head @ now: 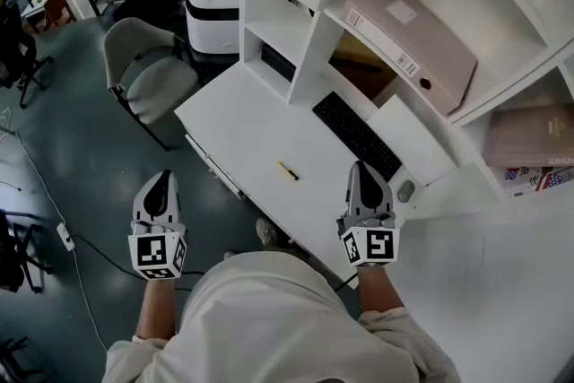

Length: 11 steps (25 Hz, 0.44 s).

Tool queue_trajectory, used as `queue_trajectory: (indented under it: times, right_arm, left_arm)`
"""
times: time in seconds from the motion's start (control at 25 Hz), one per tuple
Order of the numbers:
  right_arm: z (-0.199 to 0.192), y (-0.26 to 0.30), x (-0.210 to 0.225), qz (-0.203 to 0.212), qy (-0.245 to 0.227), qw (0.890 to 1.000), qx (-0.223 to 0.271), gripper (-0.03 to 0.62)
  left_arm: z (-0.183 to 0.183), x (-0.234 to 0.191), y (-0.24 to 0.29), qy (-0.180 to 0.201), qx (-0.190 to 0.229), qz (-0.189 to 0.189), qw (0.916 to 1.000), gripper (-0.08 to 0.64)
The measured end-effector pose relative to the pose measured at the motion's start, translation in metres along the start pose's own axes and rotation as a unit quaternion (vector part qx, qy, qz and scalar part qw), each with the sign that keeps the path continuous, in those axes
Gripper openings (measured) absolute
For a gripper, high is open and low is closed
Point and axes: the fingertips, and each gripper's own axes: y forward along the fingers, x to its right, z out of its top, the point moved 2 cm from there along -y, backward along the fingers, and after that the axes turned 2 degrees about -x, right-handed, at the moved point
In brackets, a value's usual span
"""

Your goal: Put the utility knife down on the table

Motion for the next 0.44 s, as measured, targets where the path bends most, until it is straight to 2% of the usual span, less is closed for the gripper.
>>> queue_trajectory:
  times: [0.44]
  right_arm:
    - [-0.0025, 0.0029, 0.0009, 0.004, -0.003, 1.000, -0.003, 0.003]
  left_arm:
    - [-0.0010, 0.0015, -0.0013, 0.002, -0.004, 0.002, 1.0000, 0.009]
